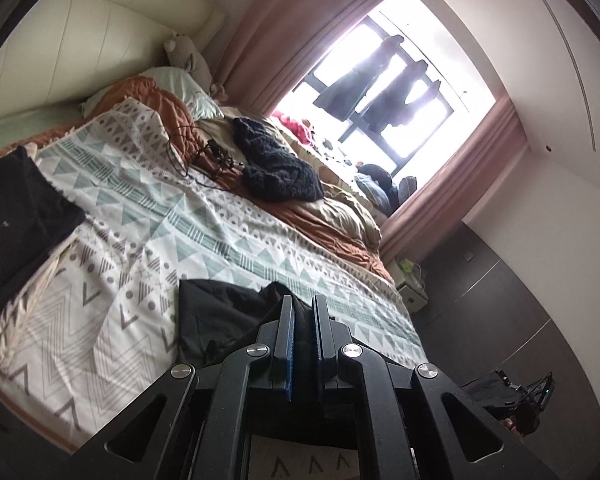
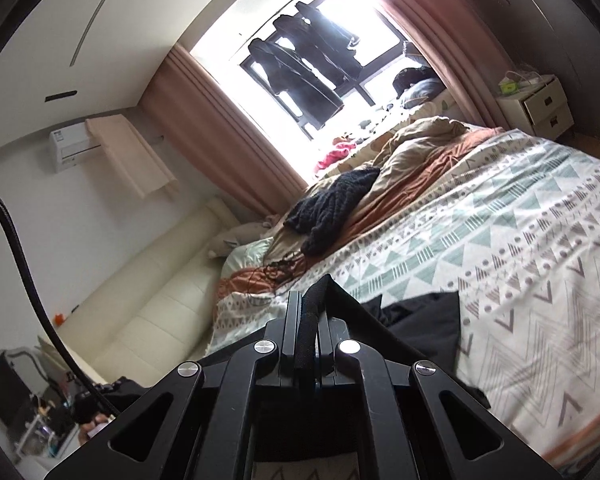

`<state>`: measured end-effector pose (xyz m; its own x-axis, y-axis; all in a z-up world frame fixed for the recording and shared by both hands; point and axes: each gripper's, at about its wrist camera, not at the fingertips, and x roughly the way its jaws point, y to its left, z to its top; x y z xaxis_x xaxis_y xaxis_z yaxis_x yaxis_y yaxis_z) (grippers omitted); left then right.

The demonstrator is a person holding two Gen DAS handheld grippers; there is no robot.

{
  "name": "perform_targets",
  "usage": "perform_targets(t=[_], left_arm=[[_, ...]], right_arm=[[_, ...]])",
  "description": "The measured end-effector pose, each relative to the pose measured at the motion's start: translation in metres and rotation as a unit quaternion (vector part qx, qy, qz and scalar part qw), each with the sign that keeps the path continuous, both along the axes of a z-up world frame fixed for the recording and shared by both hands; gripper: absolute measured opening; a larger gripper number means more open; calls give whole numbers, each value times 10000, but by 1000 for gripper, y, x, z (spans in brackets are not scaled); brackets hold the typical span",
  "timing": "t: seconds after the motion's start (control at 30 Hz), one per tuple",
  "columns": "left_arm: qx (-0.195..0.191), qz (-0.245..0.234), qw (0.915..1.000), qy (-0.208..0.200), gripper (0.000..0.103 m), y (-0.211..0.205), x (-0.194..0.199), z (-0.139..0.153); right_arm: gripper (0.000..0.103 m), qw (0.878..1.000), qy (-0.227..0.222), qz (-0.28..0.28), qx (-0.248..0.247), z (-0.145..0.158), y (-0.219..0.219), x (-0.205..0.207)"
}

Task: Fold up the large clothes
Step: 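Lift the hem with both tools and fold it over toward the collar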

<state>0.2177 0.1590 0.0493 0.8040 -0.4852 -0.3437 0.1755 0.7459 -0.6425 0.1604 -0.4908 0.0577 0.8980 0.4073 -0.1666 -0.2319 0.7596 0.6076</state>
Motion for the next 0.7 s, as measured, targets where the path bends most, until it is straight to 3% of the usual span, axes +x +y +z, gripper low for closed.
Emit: perform_targets(t=[0.37,0.7], left_arm=[[76,51,9999,74,8,-15,65,13],[224,190,9987,421,8,-27,134,-13]], right_arm=[[5,9996,189,-129,180,10,-14,71],[5,9973,653,-274,177,-13,-26,131]])
